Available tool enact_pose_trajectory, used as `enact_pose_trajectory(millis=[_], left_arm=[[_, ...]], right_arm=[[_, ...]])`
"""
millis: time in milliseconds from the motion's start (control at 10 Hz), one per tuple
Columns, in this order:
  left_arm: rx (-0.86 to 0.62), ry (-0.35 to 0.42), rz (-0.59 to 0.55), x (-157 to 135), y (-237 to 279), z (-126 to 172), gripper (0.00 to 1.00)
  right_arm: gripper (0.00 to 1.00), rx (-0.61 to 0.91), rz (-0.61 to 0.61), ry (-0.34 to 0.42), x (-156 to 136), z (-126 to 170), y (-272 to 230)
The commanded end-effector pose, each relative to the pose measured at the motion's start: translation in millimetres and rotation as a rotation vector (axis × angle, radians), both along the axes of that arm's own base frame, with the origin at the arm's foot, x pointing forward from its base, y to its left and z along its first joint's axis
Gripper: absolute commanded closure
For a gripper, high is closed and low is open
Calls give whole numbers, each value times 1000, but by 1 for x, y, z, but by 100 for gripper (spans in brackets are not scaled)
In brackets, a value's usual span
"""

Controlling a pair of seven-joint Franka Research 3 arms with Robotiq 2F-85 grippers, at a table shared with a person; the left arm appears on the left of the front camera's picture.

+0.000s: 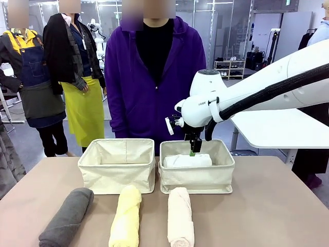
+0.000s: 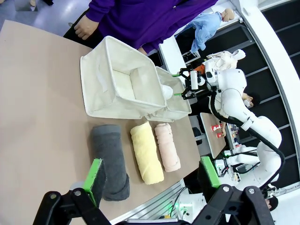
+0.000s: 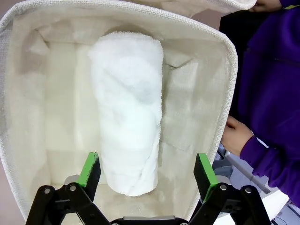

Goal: Divide the towels into two baskets.
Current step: Pick up one hotel-folded towel from the bottom of the table and place it in the Fabric basket indicated by the person.

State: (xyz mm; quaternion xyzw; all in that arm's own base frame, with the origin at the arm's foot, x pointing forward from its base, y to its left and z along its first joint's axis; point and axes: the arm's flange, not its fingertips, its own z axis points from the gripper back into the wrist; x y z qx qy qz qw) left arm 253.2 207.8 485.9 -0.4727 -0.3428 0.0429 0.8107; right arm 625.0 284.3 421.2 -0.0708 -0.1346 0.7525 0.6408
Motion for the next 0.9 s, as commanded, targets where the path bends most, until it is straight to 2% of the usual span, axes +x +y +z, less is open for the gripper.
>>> enact_pose_trajectory(millis=[0,600,800], left_arm=[[-10,-26,-10,-1,2,1,0],[-10,-26,-10,-1,2,1,0],[-10,-26,-10,-1,2,1,0]], right_arm=[[0,-4,2,2,0,0,1],[0,0,0,0,0,0,0],[0,-14,-104,29,-29,41,-17]])
